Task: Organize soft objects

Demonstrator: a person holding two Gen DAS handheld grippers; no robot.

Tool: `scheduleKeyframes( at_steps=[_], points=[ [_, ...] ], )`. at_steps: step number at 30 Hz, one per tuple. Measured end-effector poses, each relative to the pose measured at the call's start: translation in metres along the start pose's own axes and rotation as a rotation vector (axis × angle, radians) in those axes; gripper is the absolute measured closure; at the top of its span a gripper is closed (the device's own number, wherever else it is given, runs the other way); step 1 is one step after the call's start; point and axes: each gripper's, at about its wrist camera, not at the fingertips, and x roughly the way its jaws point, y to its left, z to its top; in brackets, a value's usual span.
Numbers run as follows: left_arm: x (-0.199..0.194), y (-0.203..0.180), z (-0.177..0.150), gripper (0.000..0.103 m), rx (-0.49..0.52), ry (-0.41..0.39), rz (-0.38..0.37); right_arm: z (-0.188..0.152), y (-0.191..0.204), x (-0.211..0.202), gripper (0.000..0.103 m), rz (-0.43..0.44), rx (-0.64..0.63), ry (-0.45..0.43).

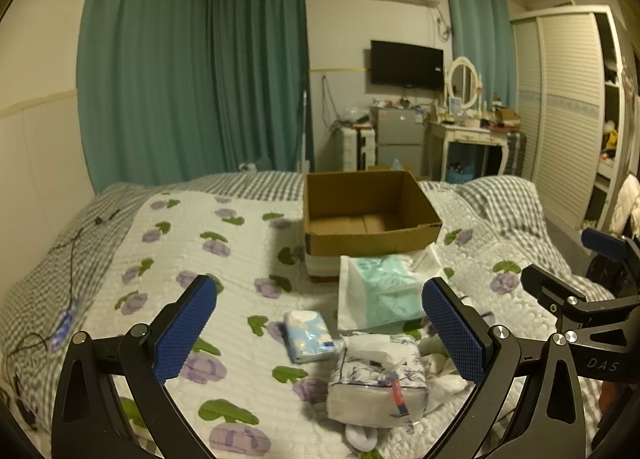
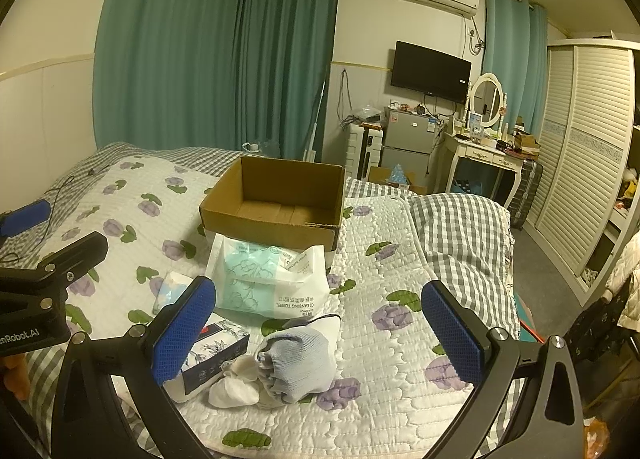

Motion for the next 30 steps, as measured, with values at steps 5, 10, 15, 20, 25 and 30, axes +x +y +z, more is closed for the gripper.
scheduleKeyframes(
  at_steps=[5, 10, 15, 20, 25, 30],
  points=[
    [0.0, 0.001, 0.001, 0.0, 0.001, 0.0, -0.002, 0.0, 0.0, 0.0, 0.0, 0.001, -0.001, 0.0],
    [0.0, 0.001, 0.0, 0.0, 0.001, 0.001, -0.001, 0.001, 0.001, 0.0, 0.0, 0.001, -0.002, -0.002],
    [-0.001, 0.002, 0.002, 0.0, -0.003, -0.003, -0.002, 0.002, 0.002, -0.003, 0.0, 0.002, -0.005, -0.007],
    [-0.007, 0.004, 0.009, 0.0, -0.01, -0.01, -0.013, 0.006, 0.005, -0.009, 0.0, 0.005, -0.015, -0.014],
    [-0.013, 0.003, 0.012, 0.0, -0.013, -0.015, -0.033, 0.008, 0.005, -0.016, 0.0, -0.007, -0.041, -0.012],
    [0.001, -0.003, 0.003, 0.0, 0.0, 0.053, -0.05, 0.0, -0.005, -0.01, 0.0, -0.023, -0.047, 0.039]
  ],
)
